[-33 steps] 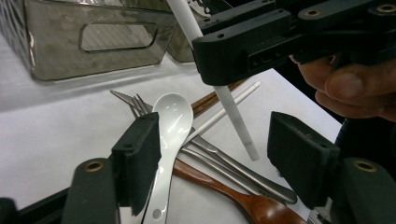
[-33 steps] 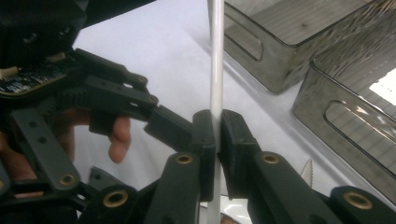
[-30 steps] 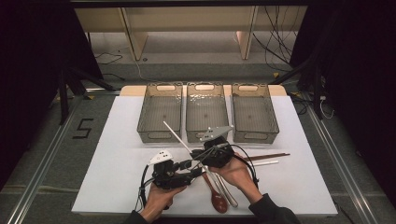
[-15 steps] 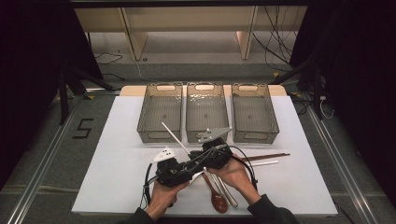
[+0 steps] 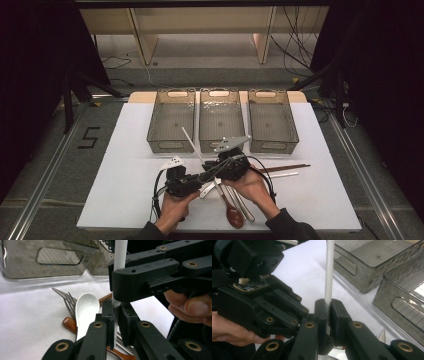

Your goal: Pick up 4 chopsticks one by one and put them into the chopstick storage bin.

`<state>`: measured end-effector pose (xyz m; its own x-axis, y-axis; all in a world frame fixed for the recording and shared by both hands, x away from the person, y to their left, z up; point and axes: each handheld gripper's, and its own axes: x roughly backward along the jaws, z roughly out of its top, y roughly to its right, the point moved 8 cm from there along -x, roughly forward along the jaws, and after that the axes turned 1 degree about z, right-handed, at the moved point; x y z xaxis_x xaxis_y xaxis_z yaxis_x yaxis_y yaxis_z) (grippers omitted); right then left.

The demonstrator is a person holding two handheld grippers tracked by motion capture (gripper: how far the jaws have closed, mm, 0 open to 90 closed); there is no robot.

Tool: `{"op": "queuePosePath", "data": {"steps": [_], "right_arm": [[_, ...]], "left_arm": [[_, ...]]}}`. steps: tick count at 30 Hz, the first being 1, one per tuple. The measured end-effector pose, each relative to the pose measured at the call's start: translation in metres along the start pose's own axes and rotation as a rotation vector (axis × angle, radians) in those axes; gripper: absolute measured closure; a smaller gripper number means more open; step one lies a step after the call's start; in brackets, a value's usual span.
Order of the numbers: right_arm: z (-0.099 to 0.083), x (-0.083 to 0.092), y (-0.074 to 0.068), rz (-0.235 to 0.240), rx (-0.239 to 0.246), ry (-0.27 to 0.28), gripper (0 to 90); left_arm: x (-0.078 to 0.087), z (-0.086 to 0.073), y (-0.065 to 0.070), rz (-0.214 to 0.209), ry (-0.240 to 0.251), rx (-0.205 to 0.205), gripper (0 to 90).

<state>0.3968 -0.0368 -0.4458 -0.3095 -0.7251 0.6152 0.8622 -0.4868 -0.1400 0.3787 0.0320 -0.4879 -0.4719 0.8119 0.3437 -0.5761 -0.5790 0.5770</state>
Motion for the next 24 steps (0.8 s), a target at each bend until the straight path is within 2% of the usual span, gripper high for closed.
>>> {"op": "queuePosePath", "data": {"steps": [2,6,9,13,17,22,24], "right_arm": [[0.001,0.003,0.001,0.006,0.005,0.011,77.3],[0.004,0.016,0.009,-0.008,-0.005,0.033,67.8],[-0.001,0.025,0.016,-0.027,-0.006,0.027,59.6],[-0.014,0.036,0.022,-0.046,-0.003,0.029,52.1],[-0.031,0.042,0.030,-0.066,0.009,-0.003,46.2],[-0.049,0.050,0.040,-0.089,0.001,-0.040,40.2],[-0.055,0.052,0.043,-0.094,-0.004,-0.046,37.9]], "left_arm": [[0.001,0.001,-0.001,0.012,-0.011,-0.014,83.4],[0.005,0.005,-0.006,0.018,-0.032,-0.008,83.4],[0.012,0.012,-0.012,0.029,-0.049,-0.013,83.4],[0.023,0.024,-0.023,0.057,-0.054,-0.015,83.4],[0.035,0.037,-0.033,0.101,-0.070,-0.052,83.4],[0.048,0.052,-0.046,0.149,-0.109,-0.101,83.3],[0.051,0.059,-0.051,0.158,-0.130,-0.102,83.3]]}}
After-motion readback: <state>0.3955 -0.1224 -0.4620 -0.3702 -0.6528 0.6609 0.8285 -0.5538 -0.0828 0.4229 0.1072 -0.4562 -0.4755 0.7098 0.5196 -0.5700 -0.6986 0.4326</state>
